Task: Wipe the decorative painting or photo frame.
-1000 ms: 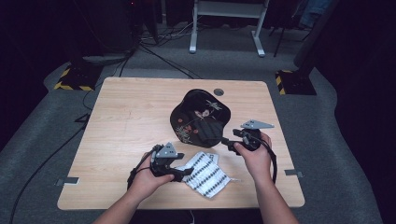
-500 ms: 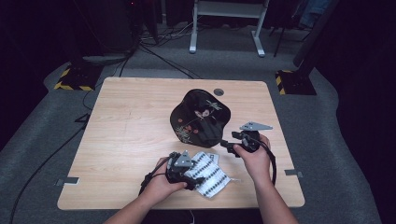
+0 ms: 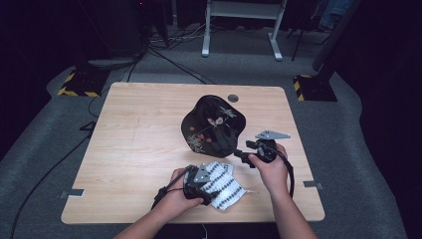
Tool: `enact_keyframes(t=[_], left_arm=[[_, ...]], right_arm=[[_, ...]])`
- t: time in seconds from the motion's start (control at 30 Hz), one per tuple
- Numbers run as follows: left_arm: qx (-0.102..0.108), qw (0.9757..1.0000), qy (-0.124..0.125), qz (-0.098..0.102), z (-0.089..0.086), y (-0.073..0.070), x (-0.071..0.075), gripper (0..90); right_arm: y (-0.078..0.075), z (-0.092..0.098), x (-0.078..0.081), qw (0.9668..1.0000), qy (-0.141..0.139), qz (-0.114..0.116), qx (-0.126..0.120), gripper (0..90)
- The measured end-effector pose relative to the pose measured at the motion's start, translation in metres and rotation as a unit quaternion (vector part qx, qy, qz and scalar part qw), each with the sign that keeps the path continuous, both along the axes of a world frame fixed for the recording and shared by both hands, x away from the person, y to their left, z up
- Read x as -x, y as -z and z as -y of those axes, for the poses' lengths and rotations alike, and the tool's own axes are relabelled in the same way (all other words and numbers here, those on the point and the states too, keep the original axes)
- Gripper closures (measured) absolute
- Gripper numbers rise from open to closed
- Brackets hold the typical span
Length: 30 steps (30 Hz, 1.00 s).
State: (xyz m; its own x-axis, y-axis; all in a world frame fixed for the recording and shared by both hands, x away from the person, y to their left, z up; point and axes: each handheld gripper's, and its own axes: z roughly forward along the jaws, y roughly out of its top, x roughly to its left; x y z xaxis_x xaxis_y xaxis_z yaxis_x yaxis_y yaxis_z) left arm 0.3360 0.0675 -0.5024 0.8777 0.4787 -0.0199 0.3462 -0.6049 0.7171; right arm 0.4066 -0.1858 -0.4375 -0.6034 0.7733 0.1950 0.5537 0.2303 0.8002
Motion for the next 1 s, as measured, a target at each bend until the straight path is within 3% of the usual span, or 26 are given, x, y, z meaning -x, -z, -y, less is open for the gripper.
enact_keyframes(t=[0.33, 0.5, 0.67, 0.83, 0.93, 1.0], left_arm=[[-0.003, 1.0000, 0.000, 0.004, 0.000, 0.000, 0.000, 25.1], [0.005, 0.9999, 0.006, 0.011, -0.005, 0.000, -0.002, 41.7], [0.009, 0.9998, 0.005, 0.018, -0.011, -0.001, -0.005, 69.7], [0.019, 0.9998, 0.009, 0.003, -0.022, -0.005, -0.005, 76.2], [0.038, 0.9992, 0.007, -0.011, -0.031, -0.013, -0.007, 77.1], [0.042, 0.9991, 0.008, -0.009, -0.036, -0.019, -0.007, 77.2]], right_arm=[[-0.001, 0.002, 0.000, 1.0000, 0.006, 0.001, 0.008, 31.5], [-0.003, 0.006, 0.000, 1.0000, 0.007, 0.000, 0.005, 33.2], [-0.005, 0.009, 0.000, 1.0000, 0.006, 0.000, -0.003, 34.3], [-0.007, 0.010, -0.001, 0.9999, -0.001, 0.014, -0.005, 32.1], [-0.010, 0.011, -0.003, 0.9997, -0.004, 0.023, -0.006, 30.3], [-0.012, 0.011, -0.004, 0.9996, -0.005, 0.025, -0.009, 29.7]])
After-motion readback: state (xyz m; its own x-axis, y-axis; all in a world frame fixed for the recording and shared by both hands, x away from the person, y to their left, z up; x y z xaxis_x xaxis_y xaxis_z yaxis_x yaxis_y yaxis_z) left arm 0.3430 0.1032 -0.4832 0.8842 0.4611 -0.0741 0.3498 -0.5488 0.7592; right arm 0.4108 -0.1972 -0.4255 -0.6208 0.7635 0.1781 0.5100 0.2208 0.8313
